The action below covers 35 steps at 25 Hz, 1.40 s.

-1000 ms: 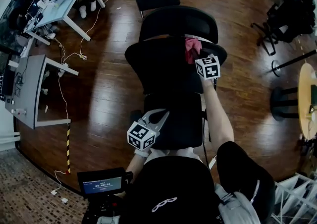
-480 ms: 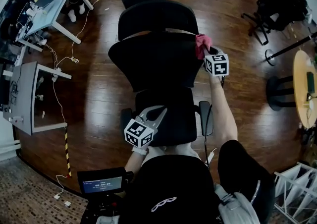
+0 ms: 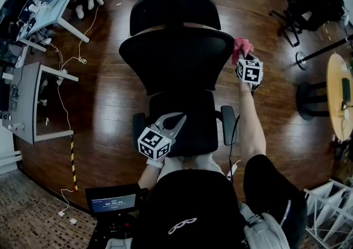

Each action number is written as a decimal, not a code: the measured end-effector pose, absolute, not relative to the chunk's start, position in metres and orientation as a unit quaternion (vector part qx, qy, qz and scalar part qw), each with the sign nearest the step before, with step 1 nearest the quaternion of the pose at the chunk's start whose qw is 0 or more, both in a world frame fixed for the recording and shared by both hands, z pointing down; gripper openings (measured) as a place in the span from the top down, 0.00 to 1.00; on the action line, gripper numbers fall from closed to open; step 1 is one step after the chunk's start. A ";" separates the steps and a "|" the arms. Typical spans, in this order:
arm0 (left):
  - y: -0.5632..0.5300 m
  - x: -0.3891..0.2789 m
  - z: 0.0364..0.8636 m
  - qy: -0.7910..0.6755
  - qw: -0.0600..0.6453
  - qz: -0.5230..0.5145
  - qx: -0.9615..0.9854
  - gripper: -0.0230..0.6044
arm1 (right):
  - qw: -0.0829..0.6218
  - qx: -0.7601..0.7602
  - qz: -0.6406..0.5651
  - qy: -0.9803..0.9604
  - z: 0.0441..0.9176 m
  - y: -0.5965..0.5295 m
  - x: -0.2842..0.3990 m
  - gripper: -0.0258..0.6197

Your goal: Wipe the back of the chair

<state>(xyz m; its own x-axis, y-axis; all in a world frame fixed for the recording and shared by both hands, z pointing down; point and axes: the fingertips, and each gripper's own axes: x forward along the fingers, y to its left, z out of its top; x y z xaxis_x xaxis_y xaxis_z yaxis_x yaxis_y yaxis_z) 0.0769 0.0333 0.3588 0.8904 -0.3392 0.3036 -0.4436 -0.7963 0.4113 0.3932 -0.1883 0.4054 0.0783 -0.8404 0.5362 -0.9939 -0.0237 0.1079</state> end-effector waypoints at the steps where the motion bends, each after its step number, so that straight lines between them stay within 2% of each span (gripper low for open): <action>1: 0.034 0.075 0.358 -0.210 0.243 0.107 0.941 0.98 | 0.237 0.696 0.166 -0.657 0.408 -0.188 0.392 0.90; 8: 0.035 0.051 0.359 -0.230 0.246 0.097 0.936 0.98 | 0.255 0.676 0.161 -0.672 0.422 -0.205 0.346 0.90; 18: 0.036 -0.007 0.369 -0.270 0.256 0.087 0.924 0.98 | 0.281 0.627 0.139 -0.713 0.435 -0.234 0.245 0.90; 35: 0.023 -0.087 0.379 -0.319 0.271 0.059 0.906 0.98 | 0.312 0.506 0.081 -0.800 0.447 -0.267 0.030 0.90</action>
<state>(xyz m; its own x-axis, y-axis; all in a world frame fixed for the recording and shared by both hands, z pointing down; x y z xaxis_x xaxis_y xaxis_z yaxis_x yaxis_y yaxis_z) -0.0868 0.0228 0.3786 0.7889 -0.5469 0.2802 -0.6109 -0.6485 0.4542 0.0300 -0.2674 0.4474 -0.2929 -0.7588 0.5817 -0.8600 0.4750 0.1866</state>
